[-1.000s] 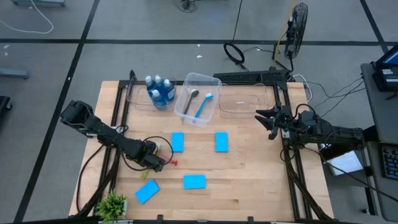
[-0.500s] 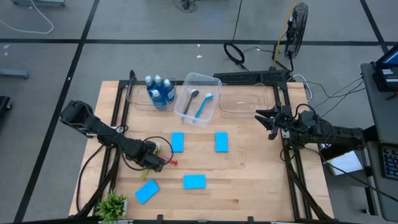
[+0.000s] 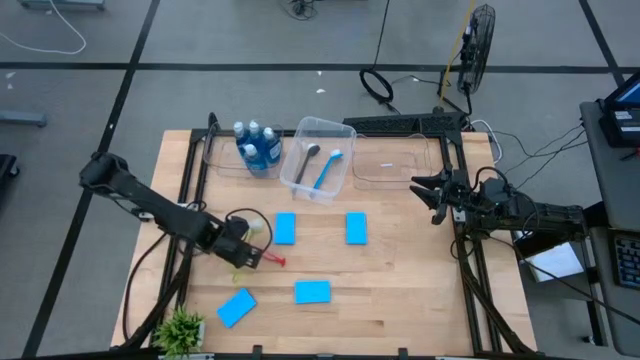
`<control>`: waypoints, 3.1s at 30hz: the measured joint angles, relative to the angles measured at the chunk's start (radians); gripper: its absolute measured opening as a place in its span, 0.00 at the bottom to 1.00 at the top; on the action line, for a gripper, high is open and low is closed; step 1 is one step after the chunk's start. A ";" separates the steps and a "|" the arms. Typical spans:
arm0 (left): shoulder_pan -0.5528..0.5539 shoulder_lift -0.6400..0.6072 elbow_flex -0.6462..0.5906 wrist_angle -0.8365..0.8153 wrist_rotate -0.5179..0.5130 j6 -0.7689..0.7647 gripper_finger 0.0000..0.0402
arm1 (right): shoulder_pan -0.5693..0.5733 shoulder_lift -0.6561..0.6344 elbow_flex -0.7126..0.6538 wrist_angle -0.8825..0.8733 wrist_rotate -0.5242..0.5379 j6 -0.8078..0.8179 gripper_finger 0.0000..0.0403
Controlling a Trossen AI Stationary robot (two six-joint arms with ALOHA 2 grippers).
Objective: Pick & Place Kitchen Sink Supplies
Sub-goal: Put the green dish brush into the transparent container
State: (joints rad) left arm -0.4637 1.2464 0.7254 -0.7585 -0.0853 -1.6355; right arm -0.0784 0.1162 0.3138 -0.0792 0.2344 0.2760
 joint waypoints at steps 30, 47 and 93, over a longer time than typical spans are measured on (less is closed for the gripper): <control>0.038 -0.156 0.000 1.219 0.000 1.064 0.15 | 0.000 0.000 0.000 0.000 0.000 -0.003 0.32; 0.038 -0.155 0.000 1.298 -0.033 1.106 0.16 | 0.000 0.000 0.000 0.000 0.000 -0.003 0.32; 0.790 0.392 0.762 0.314 -0.087 1.157 0.16 | 0.000 0.000 0.000 -0.008 0.004 -0.003 0.32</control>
State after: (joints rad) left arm 0.3266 1.6382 1.4877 -0.4449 -0.1722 -0.4785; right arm -0.0785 0.1162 0.3138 -0.0875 0.2382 0.2726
